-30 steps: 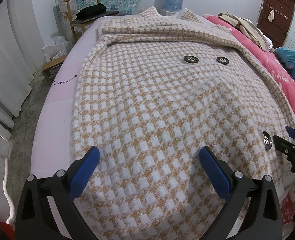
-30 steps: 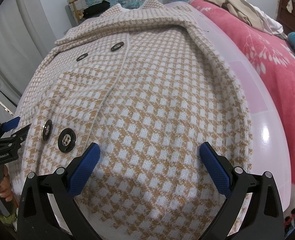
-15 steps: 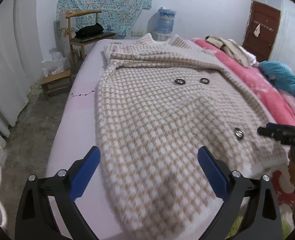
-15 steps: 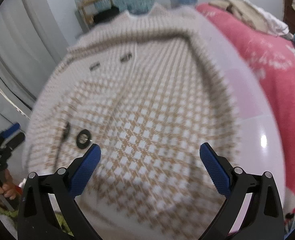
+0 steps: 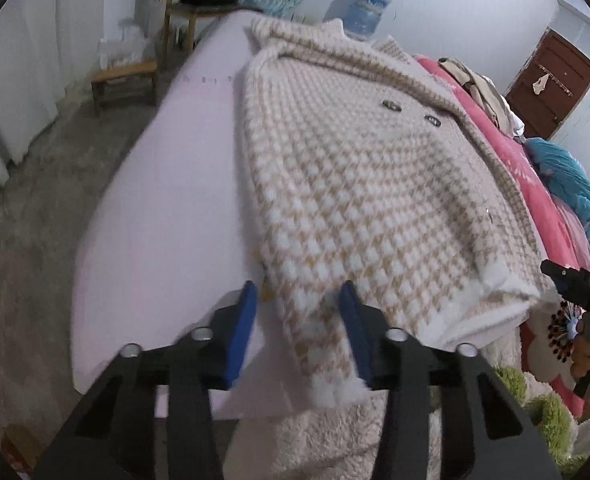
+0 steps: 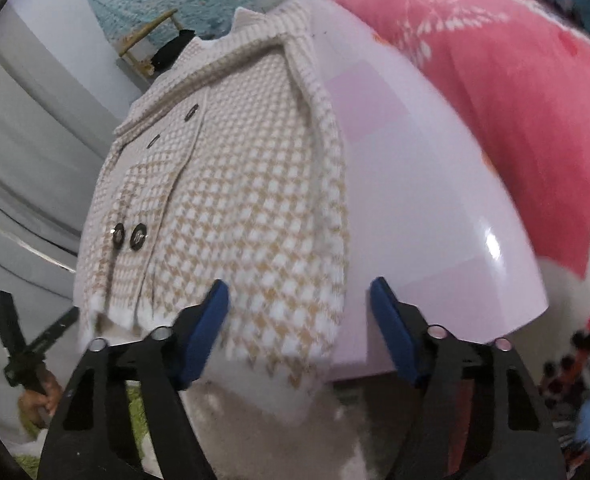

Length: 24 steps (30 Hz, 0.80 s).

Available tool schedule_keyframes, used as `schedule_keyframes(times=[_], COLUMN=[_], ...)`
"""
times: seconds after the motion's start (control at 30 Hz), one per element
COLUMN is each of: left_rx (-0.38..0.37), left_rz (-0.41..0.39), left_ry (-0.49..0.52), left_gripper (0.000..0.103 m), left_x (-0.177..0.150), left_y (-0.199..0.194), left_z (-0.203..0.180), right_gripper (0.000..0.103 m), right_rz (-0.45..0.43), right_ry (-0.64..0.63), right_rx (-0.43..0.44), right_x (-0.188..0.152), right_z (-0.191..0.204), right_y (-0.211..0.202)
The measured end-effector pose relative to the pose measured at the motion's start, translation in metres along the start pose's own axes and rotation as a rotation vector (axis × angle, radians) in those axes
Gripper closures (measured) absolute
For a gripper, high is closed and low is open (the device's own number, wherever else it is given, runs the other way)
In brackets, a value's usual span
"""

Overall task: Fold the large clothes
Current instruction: 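Grasp the coat hem with both tools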

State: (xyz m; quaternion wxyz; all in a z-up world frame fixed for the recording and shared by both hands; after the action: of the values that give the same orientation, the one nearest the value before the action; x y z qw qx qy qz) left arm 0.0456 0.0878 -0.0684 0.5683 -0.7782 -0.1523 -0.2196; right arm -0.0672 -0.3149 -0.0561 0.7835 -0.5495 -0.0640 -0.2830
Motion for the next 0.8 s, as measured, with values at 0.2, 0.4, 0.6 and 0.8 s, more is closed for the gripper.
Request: schedule_keyframes(times=[0.2, 0.4, 0.6, 0.8], left_rx=[0.003, 0.021, -0.075, -0.067], left_rz=[0.045, 0.015, -0.106, -0.238], left_ry=[0.02, 0.066, 0.03, 0.021], left_gripper=[0.072, 0.095, 0.096, 0.096], left_x=[-0.014, -0.013, 0.021, 0.084], left_y=[0.004, -0.005, -0.048, -0.064], left_z=[-0.005, -0.017, -0.019, -0.011], right_gripper=[0.063, 0.095, 0.096, 0.096], right_rz=[0.043, 0.068, -0.061, -0.168], right_ry=[0.006, 0.056, 0.066, 0.08], right_rx=[0.015, 0.048, 0.106, 0.121], right_x=[-0.014, -0.017, 0.022, 0.077], right_z=[0.004, 0.002, 0.023, 0.04], right_y=[-0.002, -0.009, -0.05, -0.054])
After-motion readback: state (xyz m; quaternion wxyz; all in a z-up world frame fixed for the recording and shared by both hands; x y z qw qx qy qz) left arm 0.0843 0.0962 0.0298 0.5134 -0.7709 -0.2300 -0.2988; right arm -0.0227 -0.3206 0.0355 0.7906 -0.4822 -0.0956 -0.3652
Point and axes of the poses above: each gripper's, at about its wrist camera, not at the fingertips, and y roughly the way its jaws point, z to its left, x to its top, the point moved 3 cm from there along y, roughly the way its jaws point, and after that the axes turned 2 degrees about y, right-handed, at the moved point
